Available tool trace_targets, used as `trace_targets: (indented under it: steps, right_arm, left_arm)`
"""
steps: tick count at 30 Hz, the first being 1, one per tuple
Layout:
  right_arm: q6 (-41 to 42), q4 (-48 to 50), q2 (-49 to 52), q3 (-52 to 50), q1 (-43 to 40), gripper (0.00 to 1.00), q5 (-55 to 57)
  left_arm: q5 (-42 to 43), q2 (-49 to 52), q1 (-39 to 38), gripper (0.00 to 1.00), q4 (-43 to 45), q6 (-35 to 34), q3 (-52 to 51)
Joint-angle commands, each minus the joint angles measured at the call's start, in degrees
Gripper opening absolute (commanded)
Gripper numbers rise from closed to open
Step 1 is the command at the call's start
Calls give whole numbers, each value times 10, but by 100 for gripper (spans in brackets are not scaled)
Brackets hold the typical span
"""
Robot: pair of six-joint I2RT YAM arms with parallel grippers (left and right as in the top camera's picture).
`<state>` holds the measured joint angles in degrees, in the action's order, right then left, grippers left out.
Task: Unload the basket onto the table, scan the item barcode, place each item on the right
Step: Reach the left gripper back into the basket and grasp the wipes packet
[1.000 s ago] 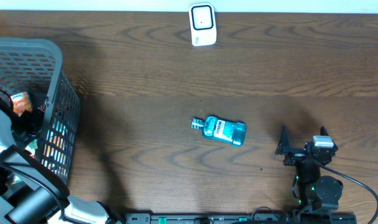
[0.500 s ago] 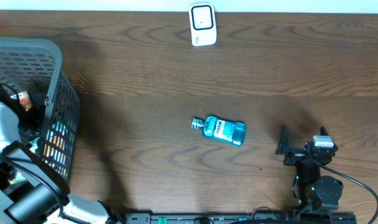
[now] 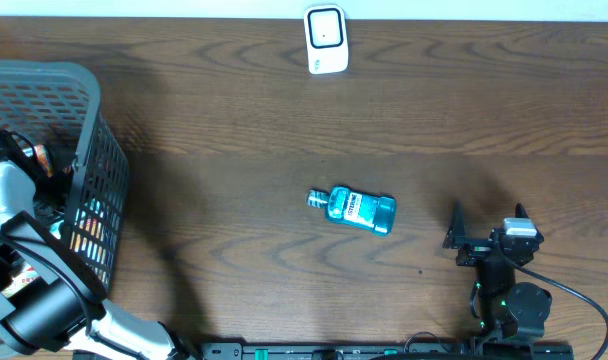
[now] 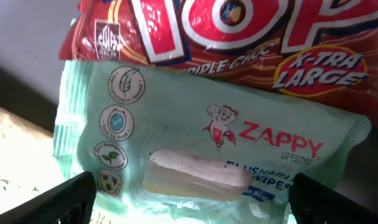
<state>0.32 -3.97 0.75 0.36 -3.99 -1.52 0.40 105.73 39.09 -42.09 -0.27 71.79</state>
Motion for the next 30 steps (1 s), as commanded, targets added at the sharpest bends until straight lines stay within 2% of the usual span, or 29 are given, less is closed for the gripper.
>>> trace_targets:
  steps: [1,6,7,9,13,16,19,23,30]
  right_arm:
    - [-8,-2,0,0,2,99,-1]
    - [-8,-2,0,0,2,99,-1]
    - [-8,-2,0,0,2,99,-1]
    - [-8,-2,0,0,2,99,-1]
    - [-8,-2,0,0,2,99,-1]
    - [-8,-2,0,0,2,99,-1]
    - [-8,-2,0,0,2,99,-1]
    - [-8,-2,0,0,2,99,-1]
    - [-8,-2,0,0,2,99,-1]
  left_arm:
    - [-35,29,0,98,8,18,-3]
    - [-34,44,0,99,10,17,-4]
    - [-34,49,0,95,8,17,-4]
    - [-33,57,0,82,0,17,-4]
    - [-28,57,0,46,-6,17,-3]
    - [-28,45,0,31,-7,17,-1]
    - [-28,17,0,12,-14,17,12]
    - [-28,-37,0,8,-19,1,34]
    - [-27,-203,0,8,0,-98,84]
